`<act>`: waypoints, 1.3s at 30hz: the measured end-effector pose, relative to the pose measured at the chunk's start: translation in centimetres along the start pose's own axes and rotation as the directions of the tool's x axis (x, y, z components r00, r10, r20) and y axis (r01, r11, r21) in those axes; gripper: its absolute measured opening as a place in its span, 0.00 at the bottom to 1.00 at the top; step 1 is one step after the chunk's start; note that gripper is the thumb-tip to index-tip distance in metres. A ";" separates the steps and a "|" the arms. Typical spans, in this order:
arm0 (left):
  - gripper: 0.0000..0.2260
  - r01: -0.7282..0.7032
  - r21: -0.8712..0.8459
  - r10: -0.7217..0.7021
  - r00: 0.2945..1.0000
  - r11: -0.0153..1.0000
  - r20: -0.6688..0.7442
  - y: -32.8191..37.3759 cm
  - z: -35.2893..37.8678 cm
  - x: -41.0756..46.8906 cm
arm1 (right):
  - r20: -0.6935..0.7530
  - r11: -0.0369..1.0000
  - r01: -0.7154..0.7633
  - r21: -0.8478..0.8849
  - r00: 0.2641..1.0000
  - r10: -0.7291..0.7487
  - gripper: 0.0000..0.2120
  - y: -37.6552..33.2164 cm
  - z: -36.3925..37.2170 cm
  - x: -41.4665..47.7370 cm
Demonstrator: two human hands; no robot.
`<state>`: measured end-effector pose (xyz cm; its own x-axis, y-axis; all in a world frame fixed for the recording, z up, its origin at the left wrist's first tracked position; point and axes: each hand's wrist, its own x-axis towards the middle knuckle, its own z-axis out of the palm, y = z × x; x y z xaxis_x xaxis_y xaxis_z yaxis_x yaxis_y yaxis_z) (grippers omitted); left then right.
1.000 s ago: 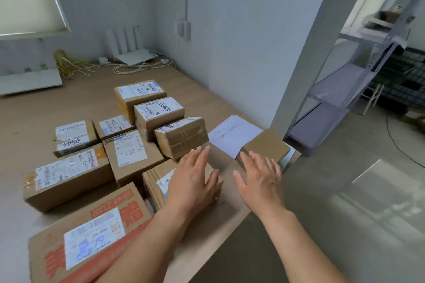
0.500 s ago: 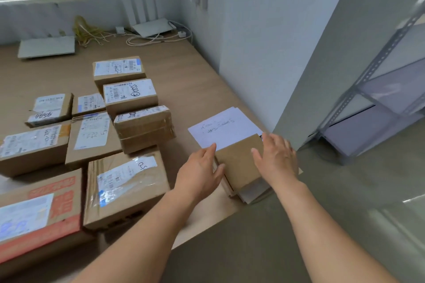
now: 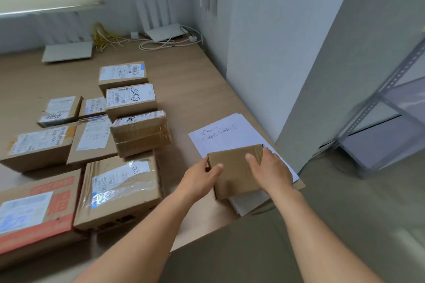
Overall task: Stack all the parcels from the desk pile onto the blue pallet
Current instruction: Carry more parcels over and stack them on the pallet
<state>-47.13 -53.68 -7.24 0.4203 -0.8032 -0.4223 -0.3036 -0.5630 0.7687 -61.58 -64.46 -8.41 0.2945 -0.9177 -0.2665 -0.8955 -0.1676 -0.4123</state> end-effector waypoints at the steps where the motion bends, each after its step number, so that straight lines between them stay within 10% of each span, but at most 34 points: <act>1: 0.15 0.003 -0.066 -0.005 0.999 0.998 -0.034 0.1 -0.2 0.0 | -0.015 0.999 -0.007 0.054 1.000 0.008 0.31 0.0 -0.3 -0.1; 10: 0.05 -0.045 -0.231 -0.025 0.957 0.972 -0.289 1.0 -2.5 -0.7 | -0.067 0.888 0.036 0.459 0.998 -0.006 0.11 -1.3 -1.5 -1.3; 17: 0.18 -0.198 -0.071 0.181 0.963 0.978 -0.198 0.2 -4.2 -2.5 | 0.014 0.805 0.148 0.574 0.982 -0.191 0.35 -2.0 -1.6 -2.6; 26: 0.19 -0.230 -0.139 0.156 0.901 0.963 -0.406 -2.7 -5.9 -7.0 | -0.163 0.673 0.336 0.659 0.937 -0.308 0.20 -4.3 0.4 -6.6; 39: 0.21 -0.328 -0.222 0.191 0.857 0.918 -0.478 -9.1 -12.1 -15.4 | -0.101 0.609 0.395 0.687 0.883 -0.459 0.24 -11.2 3.1 -14.1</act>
<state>-40.50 -33.84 -1.98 0.7114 -0.7027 0.0142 -0.2271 -0.2106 0.9508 -54.69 -48.52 -2.73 0.6371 -0.7697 0.0419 -0.1998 -0.2173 -0.9554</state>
